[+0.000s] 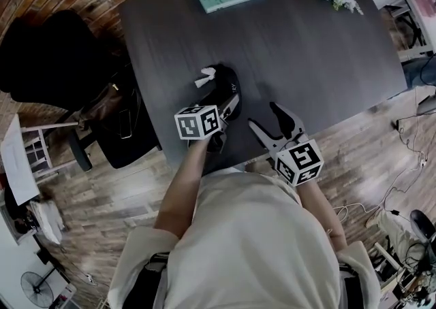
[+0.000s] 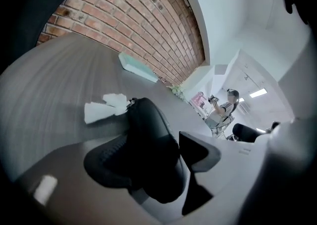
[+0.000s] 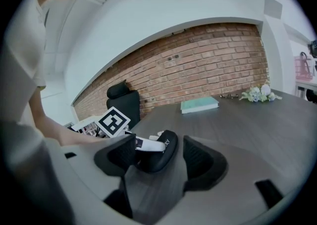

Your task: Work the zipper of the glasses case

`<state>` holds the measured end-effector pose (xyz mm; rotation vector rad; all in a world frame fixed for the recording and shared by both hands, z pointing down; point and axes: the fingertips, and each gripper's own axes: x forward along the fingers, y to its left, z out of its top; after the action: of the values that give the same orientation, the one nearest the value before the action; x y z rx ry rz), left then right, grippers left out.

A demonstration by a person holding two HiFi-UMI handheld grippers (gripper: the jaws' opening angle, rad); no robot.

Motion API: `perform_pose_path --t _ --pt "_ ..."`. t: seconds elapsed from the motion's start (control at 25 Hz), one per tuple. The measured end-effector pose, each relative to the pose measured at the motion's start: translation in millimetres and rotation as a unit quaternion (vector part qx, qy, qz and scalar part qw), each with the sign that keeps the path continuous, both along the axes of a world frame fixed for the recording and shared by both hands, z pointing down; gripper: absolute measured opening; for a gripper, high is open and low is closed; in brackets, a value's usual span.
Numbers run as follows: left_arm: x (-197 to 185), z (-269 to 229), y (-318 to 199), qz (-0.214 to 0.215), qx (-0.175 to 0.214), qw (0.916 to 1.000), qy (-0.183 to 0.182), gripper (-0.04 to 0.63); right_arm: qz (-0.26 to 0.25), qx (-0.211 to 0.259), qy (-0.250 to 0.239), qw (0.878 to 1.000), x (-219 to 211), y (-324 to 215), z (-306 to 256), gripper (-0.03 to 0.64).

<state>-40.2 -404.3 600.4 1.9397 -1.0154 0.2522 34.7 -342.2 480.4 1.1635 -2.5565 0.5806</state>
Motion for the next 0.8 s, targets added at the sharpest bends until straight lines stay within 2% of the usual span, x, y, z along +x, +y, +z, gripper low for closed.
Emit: perform_pose_path --t 0.2,0.48,0.8 --pt "17.1 3.4 -1.4 0.013 -0.008 0.9999 0.006 0.311 0.000 -0.005 0.000 1.000 0.7 -4.2 4.7 0.293" --pt "49.8 10.9 5.7 0.059 -0.023 0.9976 -0.026 0.295 0.003 -0.003 0.001 1.000 4.7 -4.9 3.7 0.287" --pt "56.1 -3.9 22.5 0.086 0.003 0.9951 -0.047 0.270 0.012 0.008 0.006 1.000 19.3 12.1 -1.4 0.284"
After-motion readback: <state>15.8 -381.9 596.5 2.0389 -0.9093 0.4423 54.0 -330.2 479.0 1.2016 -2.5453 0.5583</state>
